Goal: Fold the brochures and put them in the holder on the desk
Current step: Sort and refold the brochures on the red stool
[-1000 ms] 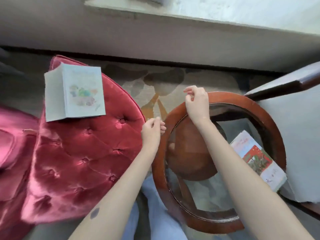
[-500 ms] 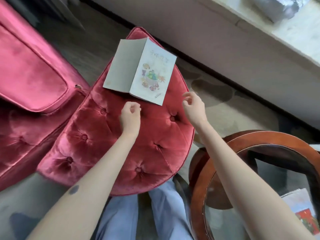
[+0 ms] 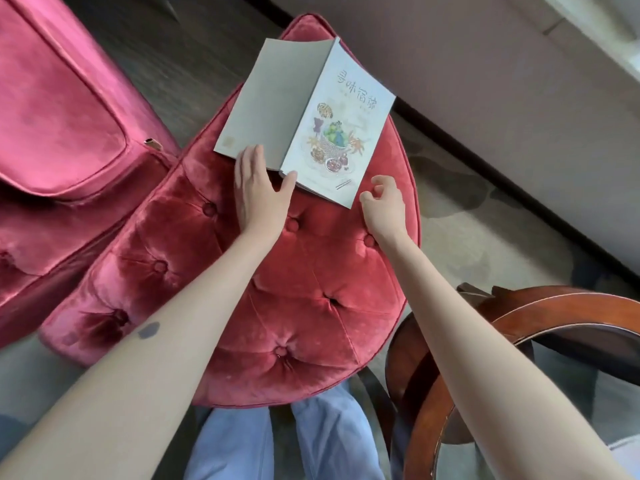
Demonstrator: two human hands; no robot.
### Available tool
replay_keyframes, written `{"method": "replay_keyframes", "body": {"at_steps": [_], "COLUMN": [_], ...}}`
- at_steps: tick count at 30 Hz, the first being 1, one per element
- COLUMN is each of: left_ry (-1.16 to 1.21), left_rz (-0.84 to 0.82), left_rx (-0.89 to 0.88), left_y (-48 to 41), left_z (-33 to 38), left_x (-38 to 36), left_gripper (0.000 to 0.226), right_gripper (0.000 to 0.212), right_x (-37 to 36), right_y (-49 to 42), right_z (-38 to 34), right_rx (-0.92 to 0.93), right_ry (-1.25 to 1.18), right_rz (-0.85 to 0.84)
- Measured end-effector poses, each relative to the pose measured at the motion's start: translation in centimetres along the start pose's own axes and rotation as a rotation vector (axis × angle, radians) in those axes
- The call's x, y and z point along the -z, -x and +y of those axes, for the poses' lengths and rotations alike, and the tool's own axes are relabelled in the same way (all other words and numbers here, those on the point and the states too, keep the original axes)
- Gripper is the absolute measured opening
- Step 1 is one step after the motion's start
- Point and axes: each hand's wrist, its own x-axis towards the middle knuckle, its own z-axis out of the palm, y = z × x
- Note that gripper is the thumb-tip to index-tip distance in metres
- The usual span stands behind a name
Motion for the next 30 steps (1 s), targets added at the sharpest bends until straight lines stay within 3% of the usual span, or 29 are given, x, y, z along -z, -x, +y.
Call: {"method": "replay_keyframes", "body": {"at_steps": [5,12,15,19,21,25,30], "left_ry": [-0.031,-0.06,0.146,0.865,1.057,0.972,0.921], "left_rz": [-0.061,0.055,0.095,0.039,-0.04,-0.172,-0.256], "left_rx": [0.017,0.077,0.052,0.123,0.211,0.34,0.468], "left_y": [-0.7,0.0,0.6,2.7,4.0,7.0,9.5], "left_z": [0.6,3.1,3.8,3.8,3.1,0.4,-3.3], "left_x": [-0.8,1.4,3.3,5.3,5.3,4.0,2.4], "left_gripper": [0.06,0.028,0.026,0.02,0.021,0.024,0.027], "right_gripper": [0.048,0.054,0.061,0.067,0.064,0.047,0.038], "right_x": [-0.1,0.1,0.6,1.2,1.4,1.2,-0.9], "right_y": [0.7,2.0,2.7,3.7,3.8,3.7,4.5], "right_z": [0.4,0.4,-0.2,-1.0,-1.2,-0.5,2.5], "right_rx": [0.022,-0.018,-0.072,-0.099,-0.102,-0.119,-0.153], "right_ry": [-0.128,-0.238,-0.338,-0.527,-0.616,-0.741,-0.521], "right_rz": [-0.029,-0.153,-0.176,-0.213,-0.256,-0.322,-0.269]}}
